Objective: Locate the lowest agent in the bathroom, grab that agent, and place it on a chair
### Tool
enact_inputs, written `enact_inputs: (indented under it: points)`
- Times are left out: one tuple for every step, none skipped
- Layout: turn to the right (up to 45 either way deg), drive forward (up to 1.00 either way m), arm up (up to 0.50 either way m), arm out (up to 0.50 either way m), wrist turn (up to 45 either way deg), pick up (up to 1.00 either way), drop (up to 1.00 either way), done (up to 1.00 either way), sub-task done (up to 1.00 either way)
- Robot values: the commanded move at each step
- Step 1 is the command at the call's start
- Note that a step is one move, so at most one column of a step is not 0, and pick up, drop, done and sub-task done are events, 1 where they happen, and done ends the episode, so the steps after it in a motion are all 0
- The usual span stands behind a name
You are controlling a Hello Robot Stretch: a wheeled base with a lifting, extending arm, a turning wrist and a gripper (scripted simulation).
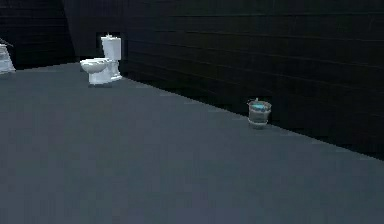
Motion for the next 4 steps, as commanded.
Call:
enact_inputs:
  points:
    - [-21.0,0.00,0.00,0.00,0.0,0.00,0.00,0.00,0.00]
    - [0.0,1.00,0.00,0.00,0.0,0.00,0.00,0.00,0.00]
    - [0.0,1.00,0.00,0.00,0.0,0.00,0.00,0.00,0.00]
    - [0.0,1.00,0.00,0.00,0.0,0.00,0.00,0.00,0.00]
